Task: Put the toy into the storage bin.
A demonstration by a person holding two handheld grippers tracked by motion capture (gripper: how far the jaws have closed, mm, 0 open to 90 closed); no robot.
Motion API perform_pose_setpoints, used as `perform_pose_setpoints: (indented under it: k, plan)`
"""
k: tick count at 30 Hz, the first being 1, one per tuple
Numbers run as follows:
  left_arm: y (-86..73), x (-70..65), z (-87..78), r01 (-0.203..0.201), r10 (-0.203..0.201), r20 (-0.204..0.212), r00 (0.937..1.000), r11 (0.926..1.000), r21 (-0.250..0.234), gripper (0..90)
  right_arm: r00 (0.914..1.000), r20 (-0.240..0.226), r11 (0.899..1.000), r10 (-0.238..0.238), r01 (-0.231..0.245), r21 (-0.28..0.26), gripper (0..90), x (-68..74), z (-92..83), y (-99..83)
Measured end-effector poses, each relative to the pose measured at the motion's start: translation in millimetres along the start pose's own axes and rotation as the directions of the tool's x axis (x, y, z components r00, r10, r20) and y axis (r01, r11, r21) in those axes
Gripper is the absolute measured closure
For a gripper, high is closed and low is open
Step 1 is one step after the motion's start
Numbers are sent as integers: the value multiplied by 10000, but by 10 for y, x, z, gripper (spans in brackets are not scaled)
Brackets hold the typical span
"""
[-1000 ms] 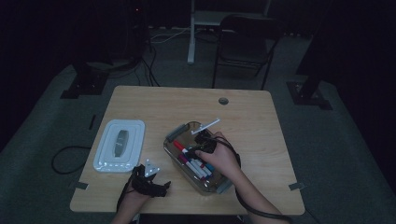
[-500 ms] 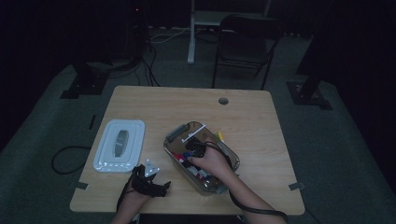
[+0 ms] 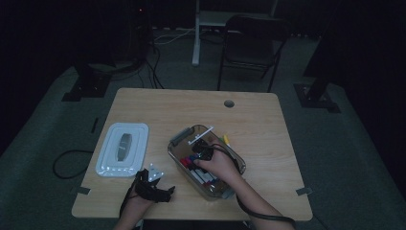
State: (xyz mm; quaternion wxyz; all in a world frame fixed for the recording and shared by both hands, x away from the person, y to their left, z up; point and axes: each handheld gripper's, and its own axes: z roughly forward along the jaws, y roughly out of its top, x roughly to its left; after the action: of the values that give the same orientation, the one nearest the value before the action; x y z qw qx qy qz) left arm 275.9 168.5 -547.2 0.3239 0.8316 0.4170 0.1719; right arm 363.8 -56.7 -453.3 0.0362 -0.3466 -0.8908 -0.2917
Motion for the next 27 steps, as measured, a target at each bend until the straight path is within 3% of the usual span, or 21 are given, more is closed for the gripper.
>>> perform_pose_setpoints:
  k: [3,4,6,7,8,9,10,11,12,13,15,19,20,22,27]
  plan:
    - [0,0,0,-4,4,-4,10000,10000,-1,6,10000,65,9944,-49,56,-1053,566,-59,-271,0]
    - [0,0,0,-4,4,-4,10000,10000,-1,6,10000,65,9944,-49,56,-1053,566,-59,-271,0]
    - [0,0,1,-2,2,-8,10000,10000,-9,6,9994,324,9840,-86,142,-1777,549,-125,-479,-30]
    - [0,0,1,-1,1,-8,10000,10000,-8,6,9984,570,9737,-2,132,-2273,517,-197,-626,-74]
    - [0,0,1,-1,1,-8,10000,10000,-8,6,9984,570,9737,-2,132,-2273,517,-197,-626,-74]
    - [0,0,1,-2,2,-9,10000,10000,-10,6,9954,953,9641,125,133,-2652,513,-298,-764,-137]
    - [0,0,1,-2,2,-9,10000,10000,-10,6,9954,953,9641,125,133,-2652,513,-298,-764,-137]
    - [0,0,1,-3,3,-10,10000,10000,-10,6,9922,1181,9563,392,-31,-2923,509,-416,-873,-207]
    - [0,0,1,-1,1,-12,10000,10000,-11,6,9922,1181,9563,392,-31,-2923,509,-416,-873,-207]
    - [0,0,1,-2,2,-10,10000,10000,-10,6,9869,1461,9497,691,-202,-3126,512,-540,-961,-283]
    - [-1,-1,1,11,-11,-4,10000,10000,-12,6,9835,1576,9454,891,-337,-3242,517,-599,-997,-322]
    - [0,0,2,-5,5,-16,10000,10000,-12,6,9637,2001,9321,1770,-988,-3485,532,-849,-1079,-490]
    - [0,0,1,-12,12,-3,10000,10000,3,6,9607,2064,9343,1858,-1077,-3399,532,-890,-1069,-516]
    - [-1,0,1,-5,5,-2,10000,10000,4,6,9507,2212,9321,2175,-1350,-3361,542,-995,-1023,-586]
    - [-1,0,1,-5,5,0,10000,10000,4,6,9382,2184,9336,2686,-1977,-2989,584,-1234,-771,-712]
